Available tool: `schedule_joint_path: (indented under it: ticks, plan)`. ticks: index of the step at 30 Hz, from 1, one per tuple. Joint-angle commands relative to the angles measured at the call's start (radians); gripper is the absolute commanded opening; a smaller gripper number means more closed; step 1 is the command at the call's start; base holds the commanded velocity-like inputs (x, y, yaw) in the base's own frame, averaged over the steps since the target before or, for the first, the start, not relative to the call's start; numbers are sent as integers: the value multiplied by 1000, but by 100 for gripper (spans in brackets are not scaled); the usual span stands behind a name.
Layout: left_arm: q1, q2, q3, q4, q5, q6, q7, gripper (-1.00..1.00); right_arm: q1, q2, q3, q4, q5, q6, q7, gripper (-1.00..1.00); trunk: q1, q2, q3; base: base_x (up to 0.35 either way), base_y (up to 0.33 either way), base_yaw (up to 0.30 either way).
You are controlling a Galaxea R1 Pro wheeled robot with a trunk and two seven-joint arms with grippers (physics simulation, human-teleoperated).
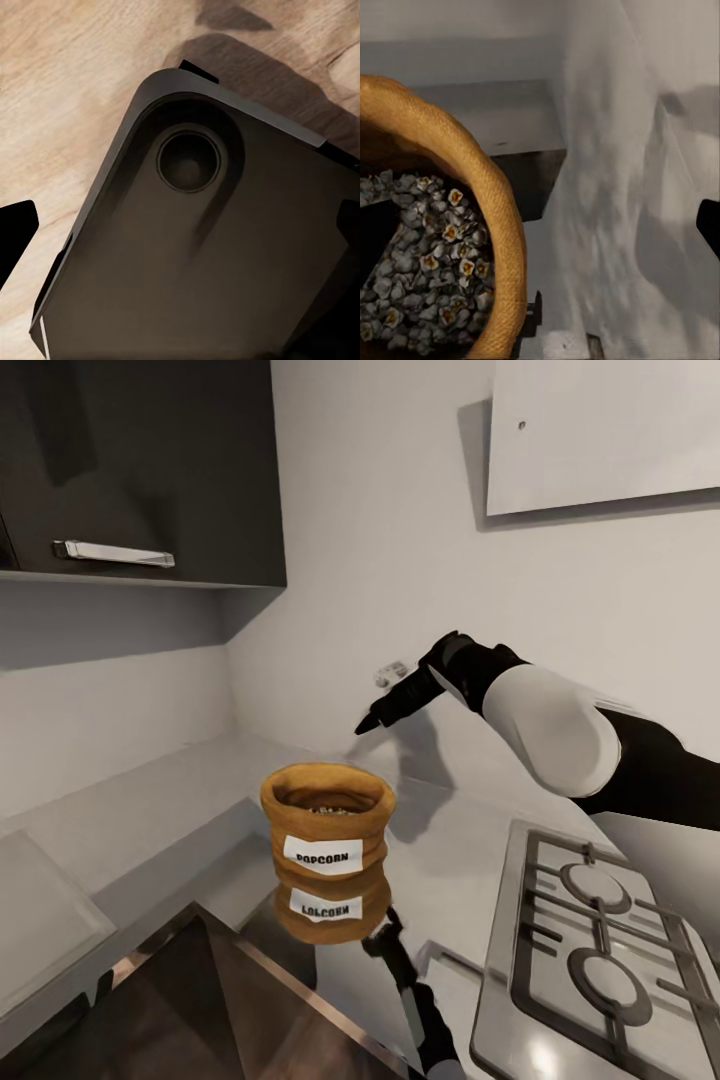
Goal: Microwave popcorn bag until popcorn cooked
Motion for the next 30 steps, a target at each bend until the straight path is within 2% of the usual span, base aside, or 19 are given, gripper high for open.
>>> schedule_joint_path:
  ticks: [1, 5, 8, 11, 13, 18, 22, 30]
  plan:
    - [0, 0, 3, -2, 0, 0, 1, 100, -1, 0, -8, 3, 7, 6, 44, 100, 0, -1, -1, 5, 4, 0]
    - [0, 1, 2, -2, 0, 0, 1, 100, -1, 0, -5, 4, 9, 6, 134, 100, 0, -1, -1, 1, 1, 0]
    - [0, 1, 2, -2, 0, -1, 1, 100, -1, 0, 2, 4, 12, 6, 160, 100, 0, -1, -1, 0, 0, 0]
    - [0, 1, 1, -2, 0, -1, 1, 100, -1, 0, 4, 4, 63, 5, 208, 100, 0, -1, -1, 0, 0, 0]
    - [0, 1, 1, -2, 0, -1, 1, 100, 1, 0, 4, 4, 92, 1, 210, 100, 0, -1, -1, 0, 0, 0]
    - [0, 1, 1, -2, 0, -1, 1, 100, 56, 0, 3, 3, 116, -12, 154, 100, 0, -1, -1, 0, 0, 0]
    - [0, 1, 1, -2, 0, -1, 1, 100, 92, 0, 3, 3, 119, -93, 131, 100, 0, -1, -1, 0, 0, 0]
    - [0, 1, 2, -2, 0, -1, 1, 100, 108, 0, 3, 4, 108, -120, 127, 100, 0, -1, -1, 0, 0, 0]
